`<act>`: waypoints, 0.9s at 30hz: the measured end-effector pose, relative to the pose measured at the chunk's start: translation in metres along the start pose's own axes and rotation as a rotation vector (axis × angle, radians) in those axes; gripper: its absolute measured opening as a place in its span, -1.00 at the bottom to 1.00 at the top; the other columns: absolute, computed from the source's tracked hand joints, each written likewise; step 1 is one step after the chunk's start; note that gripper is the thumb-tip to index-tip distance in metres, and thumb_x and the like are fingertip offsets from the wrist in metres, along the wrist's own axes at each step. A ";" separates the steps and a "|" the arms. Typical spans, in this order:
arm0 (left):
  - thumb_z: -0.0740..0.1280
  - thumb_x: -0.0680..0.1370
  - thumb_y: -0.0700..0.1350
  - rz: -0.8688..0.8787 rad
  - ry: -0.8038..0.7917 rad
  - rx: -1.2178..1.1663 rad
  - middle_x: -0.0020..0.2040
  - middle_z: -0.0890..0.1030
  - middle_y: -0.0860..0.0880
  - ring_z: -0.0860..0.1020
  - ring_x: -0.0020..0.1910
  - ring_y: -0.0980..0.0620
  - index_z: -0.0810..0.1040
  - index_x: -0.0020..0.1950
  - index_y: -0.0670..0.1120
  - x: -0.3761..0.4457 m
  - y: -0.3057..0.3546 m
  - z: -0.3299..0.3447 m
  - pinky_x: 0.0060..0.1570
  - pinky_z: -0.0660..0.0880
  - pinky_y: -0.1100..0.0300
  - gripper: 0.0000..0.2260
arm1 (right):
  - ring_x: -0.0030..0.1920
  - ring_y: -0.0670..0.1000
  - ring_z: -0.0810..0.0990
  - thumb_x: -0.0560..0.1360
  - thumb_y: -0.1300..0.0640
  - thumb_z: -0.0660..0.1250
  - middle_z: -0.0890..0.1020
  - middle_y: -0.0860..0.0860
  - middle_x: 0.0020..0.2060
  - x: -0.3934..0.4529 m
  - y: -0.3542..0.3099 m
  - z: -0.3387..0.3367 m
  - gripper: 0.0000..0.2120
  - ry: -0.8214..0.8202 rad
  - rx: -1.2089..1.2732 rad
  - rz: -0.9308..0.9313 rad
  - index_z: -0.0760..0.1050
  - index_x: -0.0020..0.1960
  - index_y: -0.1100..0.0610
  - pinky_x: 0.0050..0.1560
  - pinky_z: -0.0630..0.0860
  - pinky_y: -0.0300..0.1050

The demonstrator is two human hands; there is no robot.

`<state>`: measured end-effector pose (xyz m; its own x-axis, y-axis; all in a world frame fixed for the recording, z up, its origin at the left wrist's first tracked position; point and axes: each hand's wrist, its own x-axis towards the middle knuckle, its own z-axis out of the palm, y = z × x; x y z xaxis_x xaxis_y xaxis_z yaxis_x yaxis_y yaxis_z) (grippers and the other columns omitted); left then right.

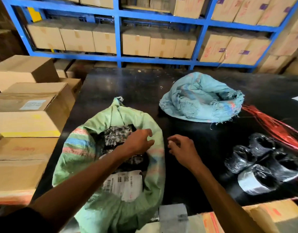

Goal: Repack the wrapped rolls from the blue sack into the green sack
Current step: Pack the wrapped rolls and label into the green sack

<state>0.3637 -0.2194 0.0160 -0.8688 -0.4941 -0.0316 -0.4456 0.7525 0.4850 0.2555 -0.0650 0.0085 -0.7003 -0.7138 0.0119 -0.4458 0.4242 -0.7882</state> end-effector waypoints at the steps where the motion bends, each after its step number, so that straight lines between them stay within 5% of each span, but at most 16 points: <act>1: 0.31 0.52 -0.02 0.040 -0.024 -0.008 0.03 0.62 -0.15 0.57 0.04 -0.13 0.51 0.16 -0.11 0.008 0.023 0.008 0.01 0.49 0.07 -0.74 | -0.36 -0.01 0.63 0.49 0.22 0.30 0.64 0.00 -0.34 0.000 0.014 -0.026 -0.88 0.020 -0.010 0.003 0.59 -0.07 0.05 -0.16 0.62 -0.01; 5: 0.33 0.51 0.00 0.164 -0.081 -0.017 0.05 0.60 -0.09 0.56 0.05 -0.10 0.50 0.11 -0.07 0.040 0.110 0.060 0.04 0.49 0.06 -0.77 | -0.27 -0.03 0.62 0.47 0.20 0.36 0.61 -0.07 -0.33 -0.016 0.084 -0.121 -0.91 0.108 -0.126 0.044 0.62 -0.05 0.10 -0.12 0.56 -0.10; 9: 0.32 0.51 0.01 0.250 -0.154 0.000 0.21 0.45 -0.16 0.46 0.20 -0.15 0.31 0.42 -0.03 0.069 0.192 0.129 0.20 0.43 0.02 -0.51 | -0.09 0.06 0.62 0.44 0.13 0.40 0.64 0.07 -0.12 -0.042 0.156 -0.199 -0.86 0.171 -0.251 0.103 0.61 -0.02 0.11 0.00 0.53 -0.04; 13: 0.32 0.51 -0.02 0.243 -0.260 0.114 0.38 0.29 -0.24 0.32 0.35 -0.26 0.09 0.54 0.05 0.082 0.242 0.189 0.30 0.36 -0.05 -0.34 | 0.10 0.13 0.55 0.31 -0.22 0.26 0.58 0.10 0.01 -0.063 0.201 -0.238 -0.55 -0.059 -0.573 0.130 0.59 -0.03 0.11 0.06 0.41 -0.10; 18: 0.28 0.54 -0.03 0.116 -0.298 0.209 0.35 0.35 -0.22 0.34 0.33 -0.22 0.10 0.51 -0.04 0.075 0.252 0.220 0.23 0.39 -0.05 -0.40 | 0.06 0.20 0.57 0.29 0.00 0.41 0.60 0.15 0.03 -0.080 0.235 -0.220 -0.68 -0.222 -0.814 0.005 0.59 0.00 0.13 0.08 0.45 0.05; 21: 0.29 0.54 0.01 0.104 -0.211 0.145 0.26 0.41 -0.19 0.42 0.22 -0.17 0.23 0.43 -0.06 0.063 0.238 0.218 0.16 0.46 -0.05 -0.50 | -0.02 0.23 0.60 0.30 0.18 0.41 0.66 0.14 -0.11 -0.079 0.244 -0.208 -0.79 -0.134 -0.735 -0.090 0.61 -0.06 0.13 0.06 0.39 0.11; 25: 0.38 0.48 0.00 0.026 -0.074 -0.054 0.11 0.41 -0.17 0.47 0.08 -0.16 0.37 0.23 -0.13 0.037 0.207 0.186 0.10 0.47 -0.02 -0.60 | 0.26 0.11 0.43 0.41 0.09 0.34 0.54 0.06 0.19 -0.066 0.227 -0.199 -0.68 -0.051 -0.442 -0.101 0.57 0.15 0.10 0.40 0.02 0.04; 27: 0.43 0.45 -0.05 -0.014 0.035 -0.158 0.08 0.38 -0.14 0.50 0.00 -0.14 0.41 0.12 -0.16 0.022 0.191 0.157 0.06 0.49 0.00 -0.65 | 0.31 0.11 0.37 0.42 0.13 0.39 0.45 0.06 0.30 -0.055 0.209 -0.191 -0.65 -0.044 -0.267 -0.171 0.55 0.20 0.14 0.42 0.12 -0.02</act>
<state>0.2253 -0.0182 -0.0293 -0.8536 -0.5209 -0.0103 -0.4156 0.6689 0.6163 0.0940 0.1693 -0.0389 -0.5804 -0.8082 0.0993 -0.6899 0.4232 -0.5873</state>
